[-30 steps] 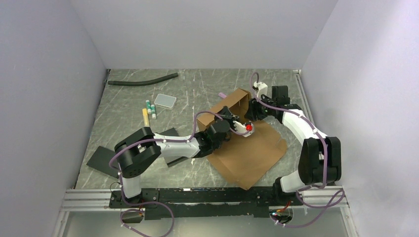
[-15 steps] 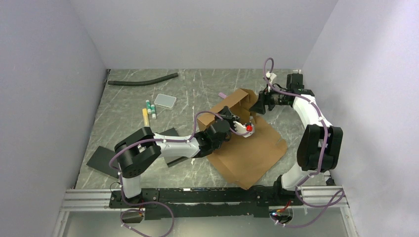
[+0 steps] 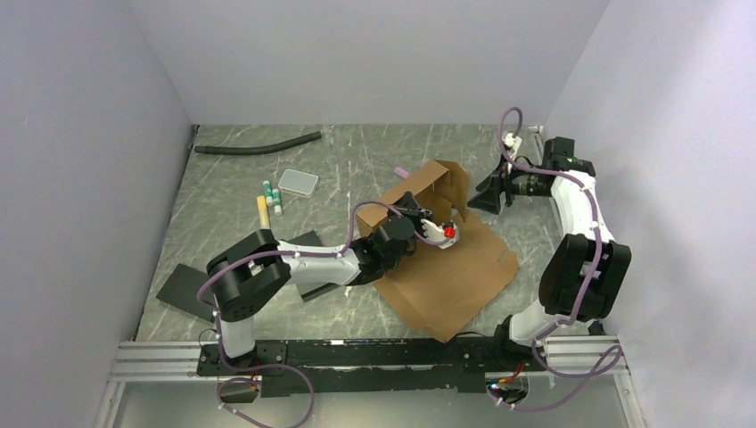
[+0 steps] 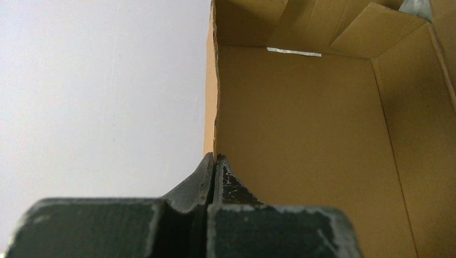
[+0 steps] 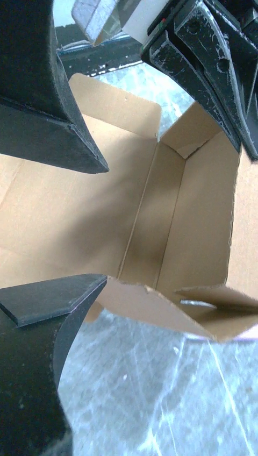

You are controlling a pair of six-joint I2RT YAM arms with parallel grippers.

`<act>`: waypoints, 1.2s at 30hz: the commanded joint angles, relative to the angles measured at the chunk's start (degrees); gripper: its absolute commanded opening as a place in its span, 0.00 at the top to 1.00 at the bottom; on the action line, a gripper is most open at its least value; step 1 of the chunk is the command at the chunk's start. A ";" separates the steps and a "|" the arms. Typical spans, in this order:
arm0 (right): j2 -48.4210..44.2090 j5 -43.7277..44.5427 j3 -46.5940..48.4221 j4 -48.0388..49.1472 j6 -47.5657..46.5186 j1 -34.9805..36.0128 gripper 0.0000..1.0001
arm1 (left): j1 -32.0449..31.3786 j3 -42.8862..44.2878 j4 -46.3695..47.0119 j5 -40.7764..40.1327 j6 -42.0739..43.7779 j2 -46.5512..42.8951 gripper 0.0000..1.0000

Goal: Fold the paper box

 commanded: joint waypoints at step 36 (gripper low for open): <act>12.57 2.35 6.63 16.32 -14.41 8.21 0.22 | -1.00 -0.45 3.53 0.17 1.70 -2.42 1.00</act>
